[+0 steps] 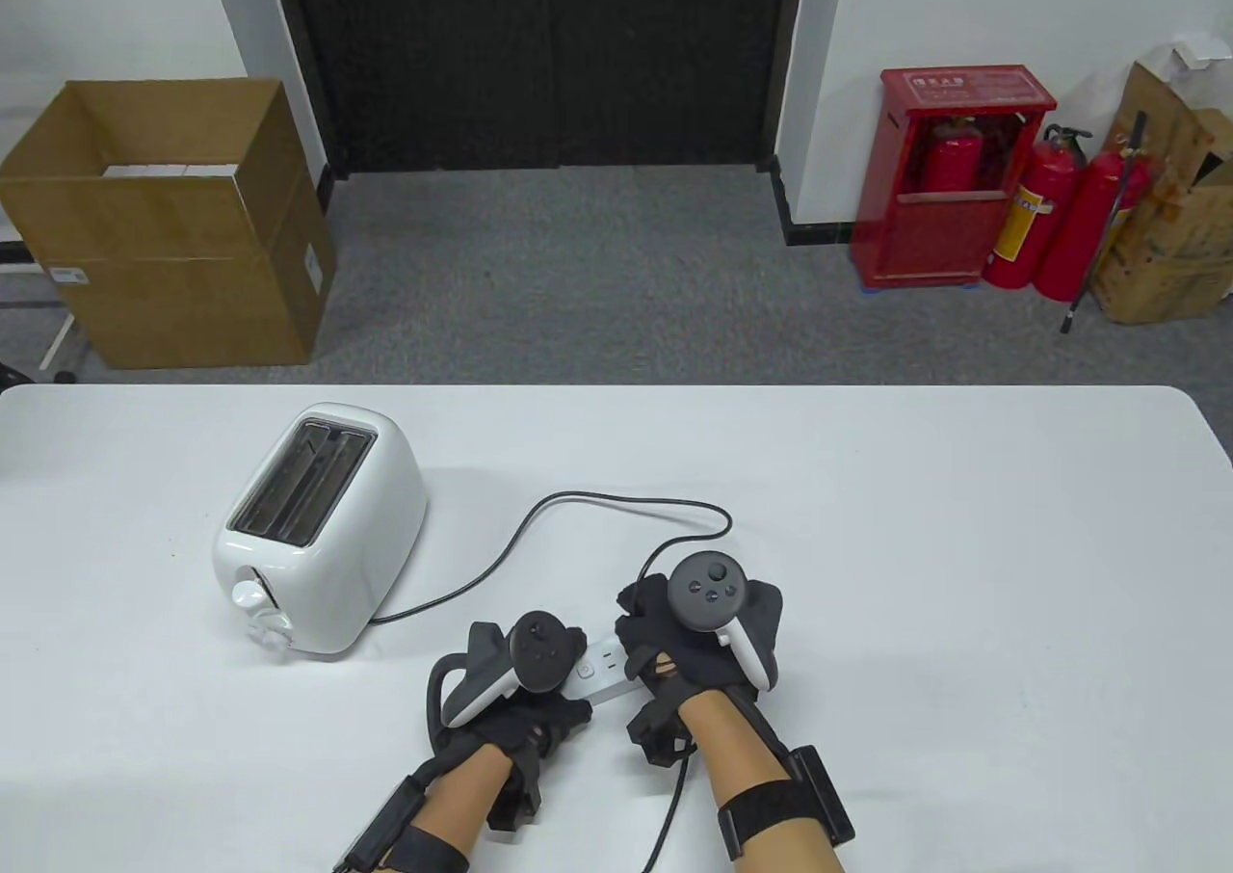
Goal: Plug the toaster into the power strip
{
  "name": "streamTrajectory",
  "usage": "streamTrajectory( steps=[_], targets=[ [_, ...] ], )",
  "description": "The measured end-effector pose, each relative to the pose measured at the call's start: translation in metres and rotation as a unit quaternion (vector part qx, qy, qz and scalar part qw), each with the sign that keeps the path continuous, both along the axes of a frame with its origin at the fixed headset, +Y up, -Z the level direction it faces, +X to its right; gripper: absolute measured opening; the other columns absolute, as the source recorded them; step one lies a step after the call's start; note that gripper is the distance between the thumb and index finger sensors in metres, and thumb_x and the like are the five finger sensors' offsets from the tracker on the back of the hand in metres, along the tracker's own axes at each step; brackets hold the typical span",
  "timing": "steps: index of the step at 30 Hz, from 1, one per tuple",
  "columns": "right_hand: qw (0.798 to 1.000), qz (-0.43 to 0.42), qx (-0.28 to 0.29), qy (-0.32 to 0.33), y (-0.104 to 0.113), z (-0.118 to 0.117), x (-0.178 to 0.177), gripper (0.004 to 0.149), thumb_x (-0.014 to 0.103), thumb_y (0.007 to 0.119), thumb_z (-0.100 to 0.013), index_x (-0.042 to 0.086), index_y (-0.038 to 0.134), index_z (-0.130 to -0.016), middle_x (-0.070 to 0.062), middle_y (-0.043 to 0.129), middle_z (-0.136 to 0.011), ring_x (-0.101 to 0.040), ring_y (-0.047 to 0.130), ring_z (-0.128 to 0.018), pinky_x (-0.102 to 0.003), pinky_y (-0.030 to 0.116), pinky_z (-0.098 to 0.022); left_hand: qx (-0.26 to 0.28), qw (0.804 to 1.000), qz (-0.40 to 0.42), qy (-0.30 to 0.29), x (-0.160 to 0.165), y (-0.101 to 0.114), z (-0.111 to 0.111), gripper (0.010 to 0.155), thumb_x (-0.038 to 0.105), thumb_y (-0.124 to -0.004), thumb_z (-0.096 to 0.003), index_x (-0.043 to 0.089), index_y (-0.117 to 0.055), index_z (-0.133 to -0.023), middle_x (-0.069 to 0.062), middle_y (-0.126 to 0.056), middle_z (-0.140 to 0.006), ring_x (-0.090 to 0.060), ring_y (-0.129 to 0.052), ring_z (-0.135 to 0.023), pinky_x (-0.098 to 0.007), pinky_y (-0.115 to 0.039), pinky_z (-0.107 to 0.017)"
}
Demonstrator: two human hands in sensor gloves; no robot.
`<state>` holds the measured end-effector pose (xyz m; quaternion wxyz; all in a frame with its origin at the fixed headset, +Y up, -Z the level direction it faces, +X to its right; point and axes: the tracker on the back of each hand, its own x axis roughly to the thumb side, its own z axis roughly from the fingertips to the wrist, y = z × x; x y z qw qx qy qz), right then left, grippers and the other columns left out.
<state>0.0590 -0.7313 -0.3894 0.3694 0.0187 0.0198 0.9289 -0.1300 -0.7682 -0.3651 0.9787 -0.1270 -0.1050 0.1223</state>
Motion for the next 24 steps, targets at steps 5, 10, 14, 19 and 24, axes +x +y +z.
streamTrajectory(
  steps=[5,10,14,19,24],
  targets=[
    [1.000,-0.002,0.013,-0.016,-0.005,0.003,-0.002,0.039,0.031,0.090,-0.035,0.021,0.081,-0.071,-0.004,0.094,-0.067,-0.036,0.100,-0.051,-0.043,0.090,-0.028,0.001,1.000,0.000,0.000,0.000,0.000,0.000,0.080,0.050,-0.088,-0.0392,0.033,-0.048,-0.106,0.004,-0.066,-0.108,-0.023,-0.073,-0.096,-0.052,-0.066,-0.072],
    [0.999,-0.010,0.032,-0.031,-0.008,0.007,-0.002,0.038,0.032,0.090,-0.034,0.020,0.082,-0.069,-0.004,0.096,-0.066,-0.037,0.099,-0.053,-0.048,0.087,-0.033,0.008,1.000,-0.002,0.000,0.000,0.000,0.000,0.080,0.052,-0.088,-0.0391,0.032,-0.048,-0.105,0.004,-0.067,-0.107,-0.023,-0.074,-0.095,-0.052,-0.066,-0.072],
    [0.998,-0.004,0.042,-0.049,-0.007,0.010,-0.002,0.038,0.034,0.091,-0.034,0.018,0.084,-0.068,-0.004,0.099,-0.062,-0.036,0.099,-0.053,-0.050,0.086,-0.034,0.008,1.000,-0.004,0.001,-0.001,0.000,0.000,0.080,0.052,-0.088,-0.0388,0.033,-0.048,-0.105,0.004,-0.067,-0.107,-0.022,-0.074,-0.095,-0.053,-0.066,-0.072],
    [0.995,0.015,0.070,-0.069,-0.009,0.010,-0.008,0.038,0.033,0.091,-0.033,0.018,0.084,-0.068,-0.004,0.100,-0.062,-0.036,0.099,-0.052,-0.049,0.085,-0.033,0.007,1.000,-0.003,0.002,-0.001,0.000,0.000,0.080,0.053,-0.088,-0.0384,0.033,-0.048,-0.105,0.005,-0.068,-0.107,-0.022,-0.075,-0.095,-0.053,-0.066,-0.072],
    [0.994,0.037,0.075,-0.069,-0.012,0.011,-0.011,0.040,0.035,0.091,-0.033,0.017,0.084,-0.068,-0.004,0.100,-0.061,-0.035,0.099,-0.049,-0.049,0.085,-0.032,0.011,1.000,-0.008,0.003,0.000,0.000,0.000,0.080,0.053,-0.087,-0.0387,0.033,-0.048,-0.105,0.005,-0.068,-0.107,-0.022,-0.075,-0.095,-0.053,-0.066,-0.072]
  ],
)
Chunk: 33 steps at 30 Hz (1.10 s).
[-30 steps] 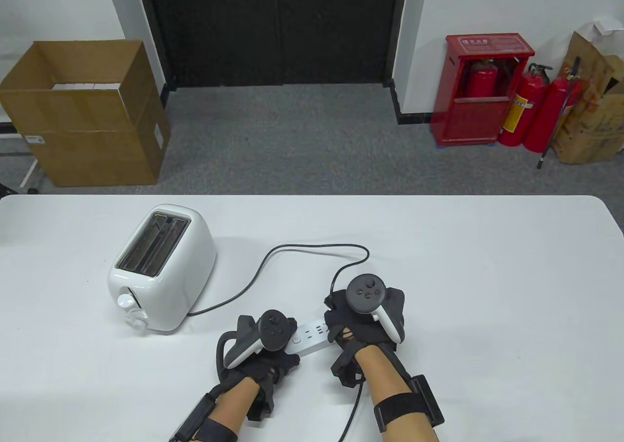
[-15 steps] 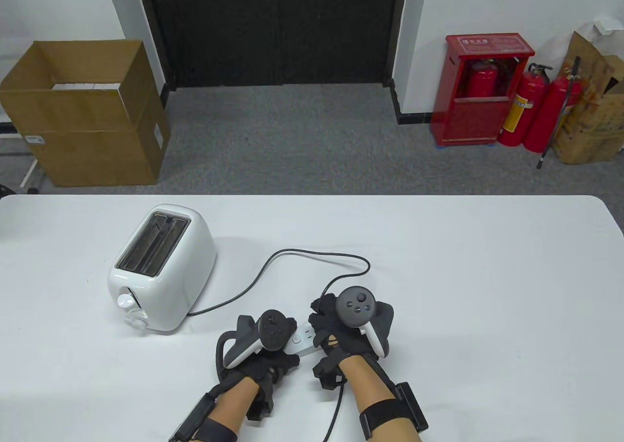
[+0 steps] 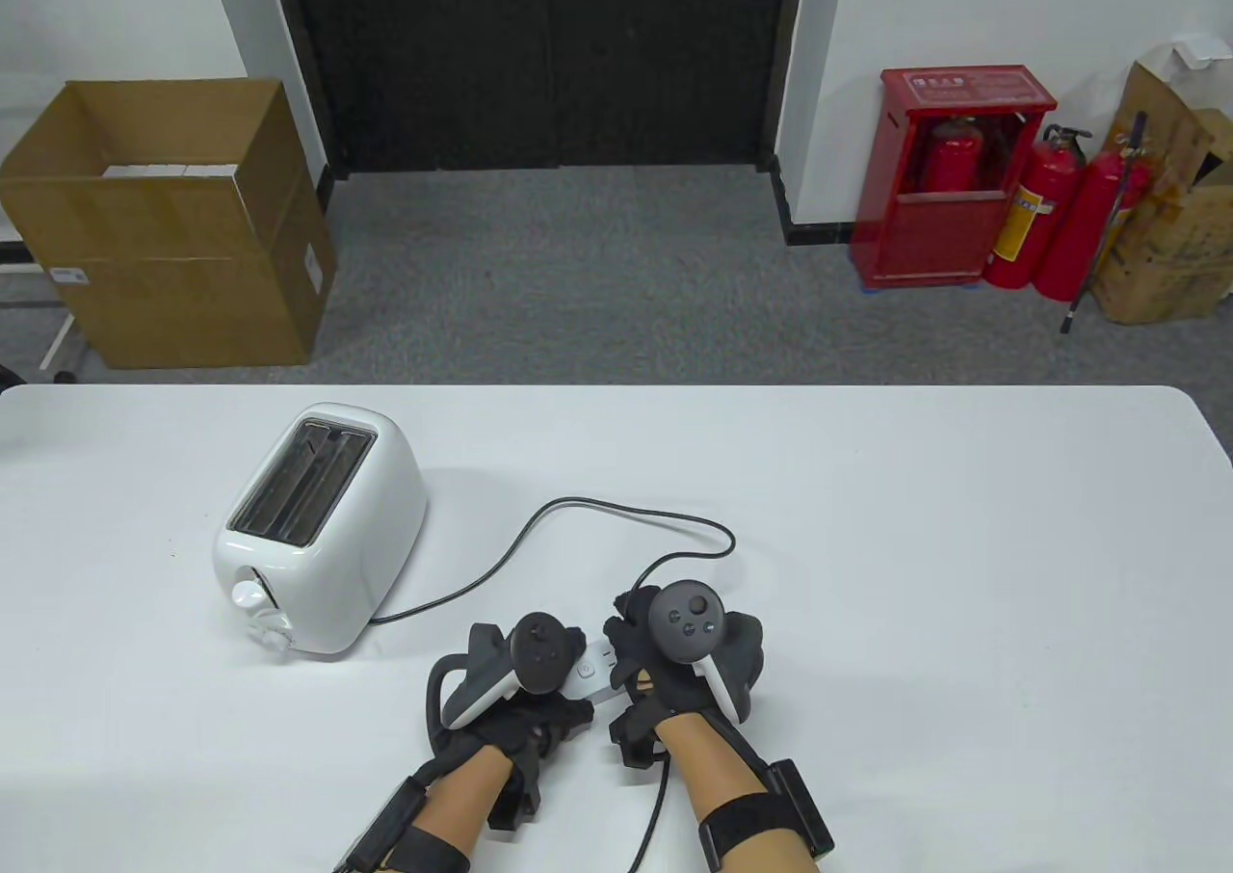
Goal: Plug the toaster into the power strip
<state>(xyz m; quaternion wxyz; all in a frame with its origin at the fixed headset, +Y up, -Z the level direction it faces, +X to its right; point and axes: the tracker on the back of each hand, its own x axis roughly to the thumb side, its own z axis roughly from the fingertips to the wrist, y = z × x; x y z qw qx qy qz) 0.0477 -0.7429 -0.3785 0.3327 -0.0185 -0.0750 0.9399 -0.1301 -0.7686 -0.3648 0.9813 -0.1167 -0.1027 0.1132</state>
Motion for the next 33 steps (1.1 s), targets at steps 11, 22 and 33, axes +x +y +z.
streamTrajectory(
  steps=[11,22,33],
  targets=[
    [0.997,0.057,-0.039,-0.021,-0.002,0.001,-0.008,0.042,0.036,0.092,-0.032,0.013,0.085,-0.067,-0.010,0.100,-0.056,-0.033,0.097,-0.031,-0.046,0.083,-0.021,0.013,1.000,-0.012,0.004,0.003,0.000,0.002,0.079,0.054,-0.087,-0.0390,0.033,-0.049,-0.105,0.004,-0.069,-0.106,-0.022,-0.076,-0.094,-0.054,-0.066,-0.072],
    [0.991,0.089,-0.101,-0.026,0.001,-0.006,-0.015,0.042,0.034,0.092,-0.033,0.010,0.085,-0.066,-0.012,0.096,-0.056,-0.037,0.093,-0.029,-0.050,0.079,-0.020,0.020,1.000,-0.010,0.004,0.002,-0.001,0.002,0.079,0.055,-0.087,-0.0388,0.033,-0.050,-0.105,0.004,-0.070,-0.106,-0.022,-0.077,-0.093,-0.054,-0.065,-0.072],
    [0.976,0.061,-0.197,0.072,0.008,0.005,0.003,0.066,0.043,0.082,-0.040,0.014,0.066,-0.097,-0.016,0.075,-0.096,-0.049,0.070,-0.084,-0.066,0.062,-0.055,-0.043,0.999,-0.006,-0.029,-0.002,0.005,-0.006,0.080,0.055,-0.083,-0.0421,0.030,-0.046,-0.109,0.000,-0.066,-0.111,-0.026,-0.073,-0.098,-0.058,-0.064,-0.071]
  ],
)
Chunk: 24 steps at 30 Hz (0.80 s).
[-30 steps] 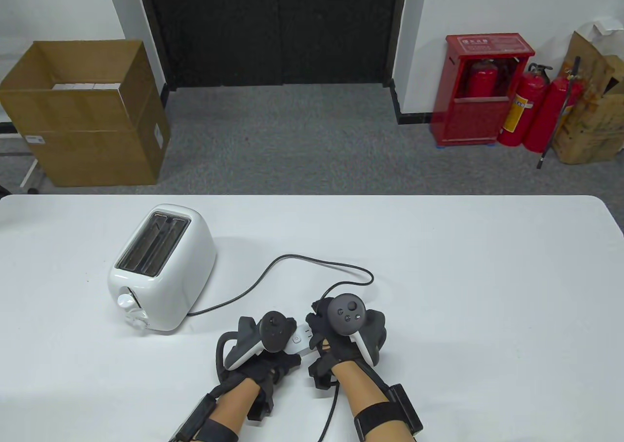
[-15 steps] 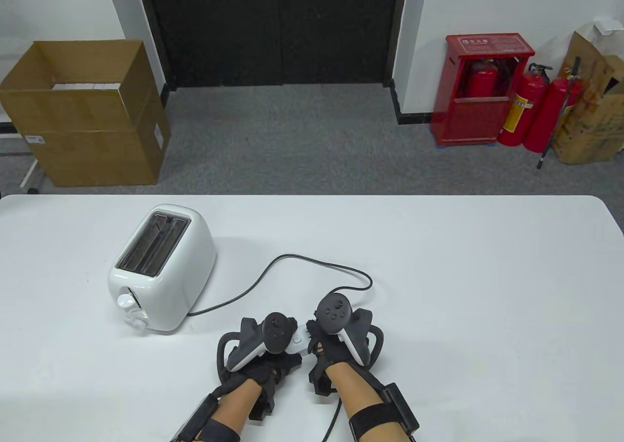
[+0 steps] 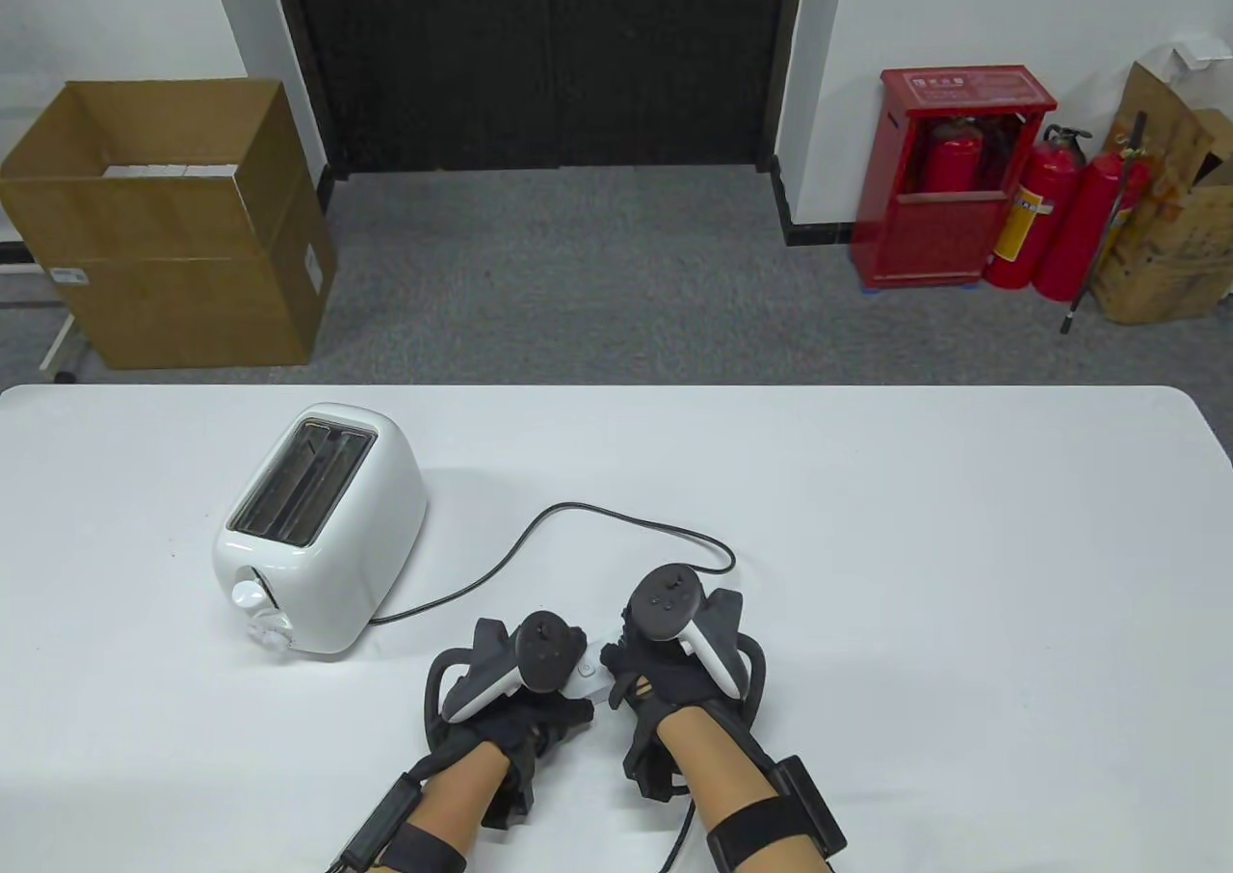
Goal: Plug the toaster into the power strip
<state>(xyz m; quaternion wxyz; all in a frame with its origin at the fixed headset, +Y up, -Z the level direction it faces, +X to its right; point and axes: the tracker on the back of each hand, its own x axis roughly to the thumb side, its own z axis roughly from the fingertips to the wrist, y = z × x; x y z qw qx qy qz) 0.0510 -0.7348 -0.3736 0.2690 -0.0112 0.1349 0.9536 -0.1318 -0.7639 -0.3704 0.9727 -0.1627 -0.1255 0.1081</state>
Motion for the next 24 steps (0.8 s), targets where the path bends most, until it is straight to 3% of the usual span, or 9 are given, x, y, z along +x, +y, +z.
streamTrajectory(
  steps=[3,9,13,19,21,24],
  targets=[
    [1.000,-0.001,0.010,0.001,0.010,0.006,0.015,0.065,0.043,0.081,-0.041,0.016,0.066,-0.098,-0.016,0.072,-0.101,-0.050,0.062,-0.092,-0.070,0.055,-0.060,0.011,1.000,0.005,0.002,-0.006,0.009,-0.001,0.078,0.055,-0.082,-0.0425,0.029,-0.050,-0.108,0.000,-0.068,-0.111,-0.028,-0.078,-0.098,-0.059,-0.065,-0.071],
    [0.994,0.030,0.106,-0.020,0.035,0.015,0.047,0.058,0.038,0.080,-0.043,0.015,0.070,-0.096,-0.015,0.073,-0.100,-0.049,0.055,-0.097,-0.073,0.048,-0.063,0.117,0.993,-0.007,0.013,-0.029,0.053,0.008,0.074,0.056,-0.079,-0.0438,0.030,-0.052,-0.108,0.001,-0.067,-0.113,-0.028,-0.073,-0.105,-0.060,-0.062,-0.074],
    [0.986,0.046,0.158,-0.004,0.038,0.021,0.058,0.063,0.040,0.081,-0.043,0.019,0.065,-0.100,-0.012,0.057,-0.112,-0.044,0.029,-0.107,-0.076,0.029,-0.067,0.202,0.979,-0.023,0.022,-0.051,0.072,0.019,0.075,0.059,-0.074,-0.0442,0.030,-0.050,-0.109,0.000,-0.060,-0.116,-0.029,-0.064,-0.110,-0.061,-0.057,-0.076],
    [0.980,0.091,0.170,0.040,0.018,0.026,0.056,0.075,0.049,0.078,-0.041,0.034,0.046,-0.107,-0.001,0.026,-0.121,-0.029,-0.002,-0.105,-0.072,0.006,-0.064,0.229,0.971,-0.073,0.010,-0.068,0.060,0.027,0.084,0.067,-0.067,-0.0426,0.030,-0.037,-0.111,-0.003,-0.042,-0.122,-0.035,-0.040,-0.115,-0.069,-0.041,-0.073],
    [0.981,0.107,0.157,0.048,0.012,0.027,0.054,0.077,0.051,0.077,-0.041,0.037,0.041,-0.107,0.001,0.019,-0.121,-0.028,-0.006,-0.104,-0.071,0.003,-0.064,0.220,0.973,-0.074,0.014,-0.070,0.050,0.027,0.088,0.070,-0.065,-0.0417,0.031,-0.030,-0.112,-0.005,-0.032,-0.123,-0.038,-0.031,-0.115,-0.074,-0.033,-0.069],
    [0.980,0.121,0.147,0.055,0.006,0.029,0.053,0.078,0.053,0.076,-0.041,0.039,0.037,-0.107,0.003,0.014,-0.120,-0.027,-0.009,-0.103,-0.071,0.001,-0.063,0.165,0.983,-0.081,0.015,-0.071,0.039,0.024,0.093,0.073,-0.060,-0.0410,0.031,-0.017,-0.112,-0.006,-0.017,-0.123,-0.041,-0.015,-0.113,-0.076,-0.022,-0.066]
  ],
)
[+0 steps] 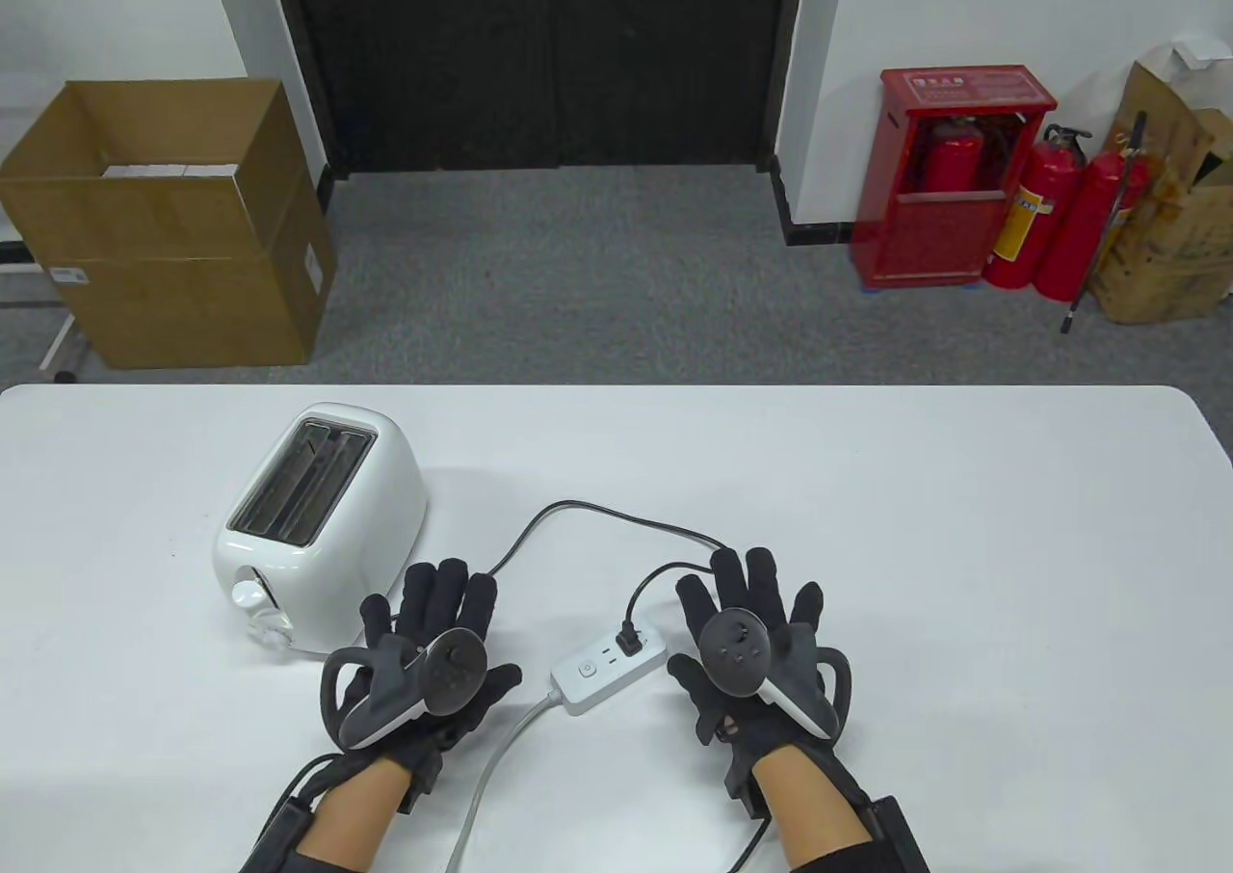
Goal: Plug the toaster into the power strip
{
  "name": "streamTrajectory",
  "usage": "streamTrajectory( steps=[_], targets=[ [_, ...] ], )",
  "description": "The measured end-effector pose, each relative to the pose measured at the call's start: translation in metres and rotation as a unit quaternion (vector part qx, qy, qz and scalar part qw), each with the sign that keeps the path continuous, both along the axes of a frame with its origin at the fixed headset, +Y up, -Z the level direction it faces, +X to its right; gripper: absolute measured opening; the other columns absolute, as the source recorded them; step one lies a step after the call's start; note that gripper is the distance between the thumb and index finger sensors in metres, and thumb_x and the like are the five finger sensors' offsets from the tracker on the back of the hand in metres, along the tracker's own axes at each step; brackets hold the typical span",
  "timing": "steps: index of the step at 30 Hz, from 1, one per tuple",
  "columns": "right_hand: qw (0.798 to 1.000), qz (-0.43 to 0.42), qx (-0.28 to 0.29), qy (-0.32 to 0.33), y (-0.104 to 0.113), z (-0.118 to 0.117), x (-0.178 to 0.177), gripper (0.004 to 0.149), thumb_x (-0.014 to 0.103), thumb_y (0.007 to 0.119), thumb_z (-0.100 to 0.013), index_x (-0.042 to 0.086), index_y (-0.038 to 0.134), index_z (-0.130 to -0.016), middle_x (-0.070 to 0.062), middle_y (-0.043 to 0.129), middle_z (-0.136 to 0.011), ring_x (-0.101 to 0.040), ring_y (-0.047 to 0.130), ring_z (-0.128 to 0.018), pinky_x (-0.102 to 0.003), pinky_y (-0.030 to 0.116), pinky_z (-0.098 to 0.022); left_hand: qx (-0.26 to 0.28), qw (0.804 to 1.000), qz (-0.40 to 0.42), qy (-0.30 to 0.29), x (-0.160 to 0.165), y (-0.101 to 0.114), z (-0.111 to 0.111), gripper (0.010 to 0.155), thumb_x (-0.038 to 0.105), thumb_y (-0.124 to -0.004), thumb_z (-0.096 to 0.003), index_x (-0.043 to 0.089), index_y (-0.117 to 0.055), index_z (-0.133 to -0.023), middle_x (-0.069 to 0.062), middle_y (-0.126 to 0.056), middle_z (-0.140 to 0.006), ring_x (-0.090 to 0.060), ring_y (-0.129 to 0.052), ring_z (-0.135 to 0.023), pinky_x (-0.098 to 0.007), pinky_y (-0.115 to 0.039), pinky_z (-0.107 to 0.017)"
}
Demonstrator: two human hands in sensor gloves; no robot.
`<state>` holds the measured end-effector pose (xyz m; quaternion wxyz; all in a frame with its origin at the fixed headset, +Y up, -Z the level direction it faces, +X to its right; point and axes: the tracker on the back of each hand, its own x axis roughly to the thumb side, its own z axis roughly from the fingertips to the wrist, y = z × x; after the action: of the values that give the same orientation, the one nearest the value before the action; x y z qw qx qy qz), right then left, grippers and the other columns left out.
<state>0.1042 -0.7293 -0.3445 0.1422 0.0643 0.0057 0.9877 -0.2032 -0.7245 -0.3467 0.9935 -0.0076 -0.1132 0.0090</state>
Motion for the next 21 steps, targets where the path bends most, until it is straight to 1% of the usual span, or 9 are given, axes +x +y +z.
streamTrajectory(
  steps=[6,13,21],
  targets=[
    [1.000,0.008,-0.015,0.005,-0.009,0.001,-0.004,0.079,0.056,0.074,-0.041,0.040,0.034,-0.107,0.003,0.011,-0.120,-0.028,-0.009,-0.102,-0.071,0.001,-0.062,-0.001,1.000,-0.007,-0.012,0.001,-0.005,0.002,0.095,0.075,-0.058,-0.0403,0.031,-0.014,-0.112,-0.007,-0.012,-0.122,-0.042,-0.010,-0.112,-0.077,-0.018,-0.064],
    [1.000,0.003,-0.022,0.009,-0.011,0.000,-0.006,0.078,0.056,0.072,-0.042,0.039,0.035,-0.107,0.001,0.011,-0.120,-0.029,-0.009,-0.102,-0.072,0.002,-0.061,-0.014,1.000,-0.013,-0.008,-0.002,-0.010,0.002,0.095,0.075,-0.056,-0.0404,0.031,-0.010,-0.111,-0.007,-0.008,-0.122,-0.043,-0.007,-0.111,-0.077,-0.015,-0.062],
    [1.000,-0.004,-0.025,0.014,-0.011,-0.001,-0.006,0.077,0.055,0.073,-0.042,0.039,0.035,-0.107,0.001,0.012,-0.120,-0.029,-0.009,-0.102,-0.072,0.002,-0.061,-0.020,1.000,-0.015,-0.010,-0.001,-0.011,0.003,0.095,0.075,-0.056,-0.0405,0.031,-0.010,-0.111,-0.007,-0.008,-0.122,-0.042,-0.007,-0.111,-0.077,-0.016,-0.062]
  ],
)
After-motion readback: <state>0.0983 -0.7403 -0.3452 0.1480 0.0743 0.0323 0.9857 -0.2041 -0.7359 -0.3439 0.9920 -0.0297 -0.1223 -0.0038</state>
